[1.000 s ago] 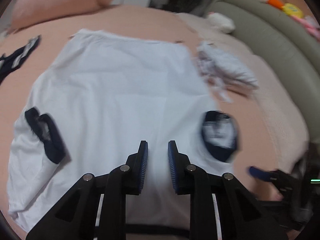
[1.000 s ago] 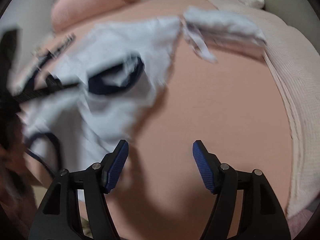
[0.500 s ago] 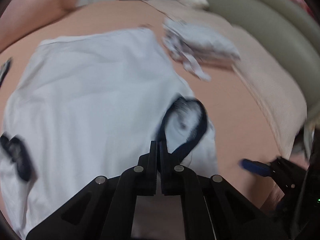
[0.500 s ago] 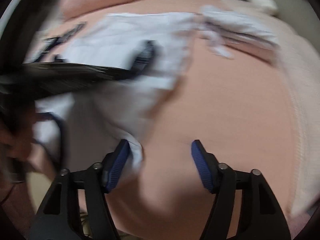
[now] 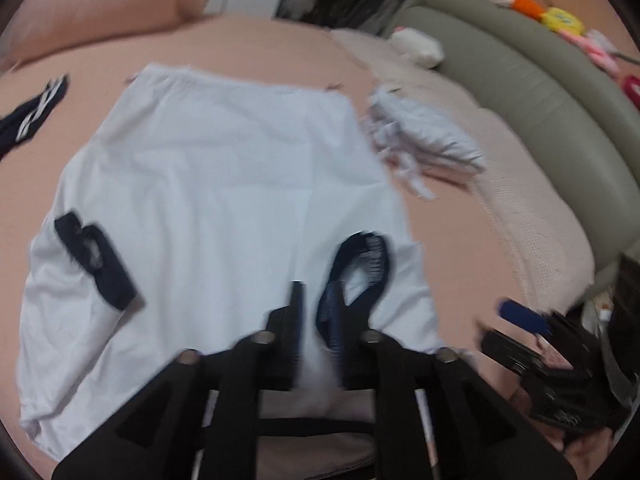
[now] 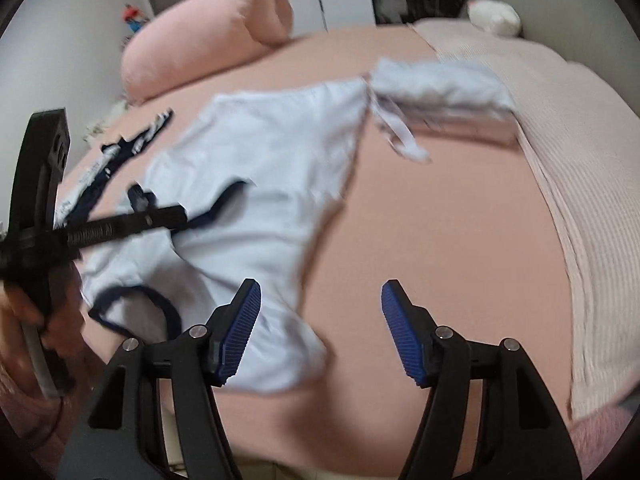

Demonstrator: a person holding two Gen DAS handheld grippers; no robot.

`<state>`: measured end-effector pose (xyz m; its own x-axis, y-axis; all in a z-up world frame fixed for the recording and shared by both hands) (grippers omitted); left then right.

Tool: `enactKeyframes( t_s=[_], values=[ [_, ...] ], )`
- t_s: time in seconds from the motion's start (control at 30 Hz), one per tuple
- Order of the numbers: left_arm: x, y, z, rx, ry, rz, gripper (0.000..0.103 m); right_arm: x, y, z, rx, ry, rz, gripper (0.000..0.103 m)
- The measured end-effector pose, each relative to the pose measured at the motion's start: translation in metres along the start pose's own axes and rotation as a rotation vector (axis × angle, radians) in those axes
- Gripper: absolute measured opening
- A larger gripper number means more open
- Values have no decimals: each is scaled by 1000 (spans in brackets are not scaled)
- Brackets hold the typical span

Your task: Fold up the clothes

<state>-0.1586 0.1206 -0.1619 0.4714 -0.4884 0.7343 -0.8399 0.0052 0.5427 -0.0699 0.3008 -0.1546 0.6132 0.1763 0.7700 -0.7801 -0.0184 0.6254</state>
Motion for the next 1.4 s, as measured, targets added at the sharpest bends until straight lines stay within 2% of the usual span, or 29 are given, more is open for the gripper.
enactKeyframes(
  t_s=[0.03,0.07,0.13,0.17,0.2,0.27,0.37,0.5,0.53,0.63,0.67,0.7,0.73,0.77,0.83,0.87,0.97,1.0,1.07,1.13,1.2,1.27,1.33,1.4],
  values=[
    [1,-1,-4,-6,-41,2,57,-6,2,2,14,-12,12,66],
    [1,-3,-9,-23,-60,2,57,-16,1,3,31,-31,53,66],
    [-3,-9,-18,-74,-60,15,57,-32,-10,-2,41,-70,140,66],
    [-9,-12,-22,-107,-44,36,51,-39,-16,-5,40,-89,181,66],
    [-16,-14,-24,-125,-23,51,32,-43,-22,-9,36,-100,207,66],
    [-30,-16,-24,-146,22,77,13,-40,-30,-12,35,-105,213,66],
    [-46,-13,-22,-156,93,97,10,-35,-39,-9,43,-133,234,66],
    [-36,19,0,-63,218,14,9,-32,-42,-8,47,-109,258,66],
    [-32,24,3,-43,211,7,9,-28,-44,-8,50,-95,266,67],
    [-10,24,0,-39,67,1,13,-13,-38,-6,21,29,239,65],
    [-3,22,-4,-54,19,-2,29,-7,-32,-5,10,69,212,65],
    [1,18,-9,-70,-28,5,55,-1,-24,-4,10,78,178,66],
    [3,13,-15,-88,-73,19,61,4,-16,-3,17,67,148,69],
    [4,8,-21,-112,-95,24,62,6,-9,-3,24,54,126,71],
    [2,-1,-32,-168,-112,23,62,-2,-1,-1,54,26,141,73],
    [-2,-5,-38,-202,-107,33,60,-10,1,1,78,15,165,73],
    [-21,-19,-50,-269,-107,104,40,-24,-9,8,152,19,217,73],
    [-30,-24,-51,-292,-75,126,25,-27,-16,6,140,19,230,73],
    [-43,-29,-50,-312,-19,146,4,-34,-30,3,115,7,256,73],
    [-43,-23,-48,-273,-21,120,4,-36,-38,0,111,-44,253,73],
    [-34,-4,-37,-210,10,58,3,-31,-41,-5,105,-111,245,73],
    [-29,14,-24,-146,23,24,4,-30,-47,-13,63,-132,262,75],
    [-29,24,-14,-107,31,21,4,-27,-49,-15,48,-142,264,75],
    [-35,21,-13,-113,34,63,4,-25,-50,-12,65,-163,275,75]
  ],
)
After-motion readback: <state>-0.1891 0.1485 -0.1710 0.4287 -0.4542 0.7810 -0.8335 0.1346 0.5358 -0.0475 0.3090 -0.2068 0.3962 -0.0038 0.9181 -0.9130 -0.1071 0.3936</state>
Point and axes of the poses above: each gripper's, at about its wrist camera, not at the fingertips, and x roughly against the way its jaws point, z to its left, y to its top, the point moved 4 cm from there along -x, roughly the way its jaws point, and after that the axes turned 3 degrees about x, right-handed, at the moved point
